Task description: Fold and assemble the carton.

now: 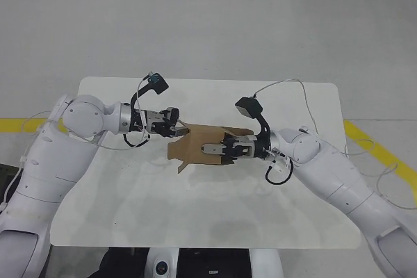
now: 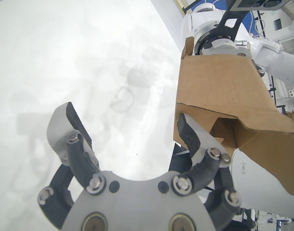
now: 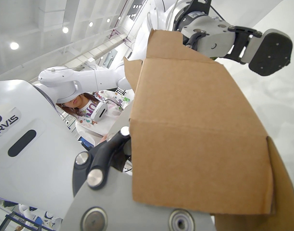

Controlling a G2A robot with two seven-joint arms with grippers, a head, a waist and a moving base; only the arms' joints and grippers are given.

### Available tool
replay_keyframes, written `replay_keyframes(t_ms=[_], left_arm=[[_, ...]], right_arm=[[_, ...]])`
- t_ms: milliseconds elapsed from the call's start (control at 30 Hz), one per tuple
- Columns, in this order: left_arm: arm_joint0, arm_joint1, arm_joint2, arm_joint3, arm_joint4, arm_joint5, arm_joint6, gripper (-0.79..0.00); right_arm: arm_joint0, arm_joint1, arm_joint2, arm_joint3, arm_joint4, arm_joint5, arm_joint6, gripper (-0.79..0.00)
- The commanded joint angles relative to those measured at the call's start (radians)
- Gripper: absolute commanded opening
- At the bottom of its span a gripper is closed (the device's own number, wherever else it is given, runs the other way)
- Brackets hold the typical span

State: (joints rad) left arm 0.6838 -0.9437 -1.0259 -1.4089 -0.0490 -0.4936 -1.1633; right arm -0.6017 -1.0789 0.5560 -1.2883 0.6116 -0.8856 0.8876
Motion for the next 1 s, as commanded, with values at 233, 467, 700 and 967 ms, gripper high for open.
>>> replay_keyframes(t_ms=[233, 467, 700, 967], left_arm=[[-0.005, 0.0, -0.002, -0.001, -0.03, 0.0, -0.007, 0.0], [-0.005, 0.004, -0.011, -0.003, -0.056, -0.004, -0.023, 0.0], [0.003, 0.008, -0.019, -0.011, -0.064, -0.01, -0.037, 0.0], [0.009, 0.009, -0.012, -0.017, -0.055, -0.01, -0.036, 0.0]], right_arm=[[-0.007, -0.021, 0.017, 0.025, 0.028, -0.005, 0.04, -0.785], [-0.02, -0.03, 0.043, 0.041, 0.036, -0.014, 0.033, -0.785], [-0.038, -0.032, 0.072, 0.037, 0.031, -0.021, 0.026, -0.785], [-0.047, -0.037, 0.082, 0.014, 0.024, -0.006, 0.041, -0.785]])
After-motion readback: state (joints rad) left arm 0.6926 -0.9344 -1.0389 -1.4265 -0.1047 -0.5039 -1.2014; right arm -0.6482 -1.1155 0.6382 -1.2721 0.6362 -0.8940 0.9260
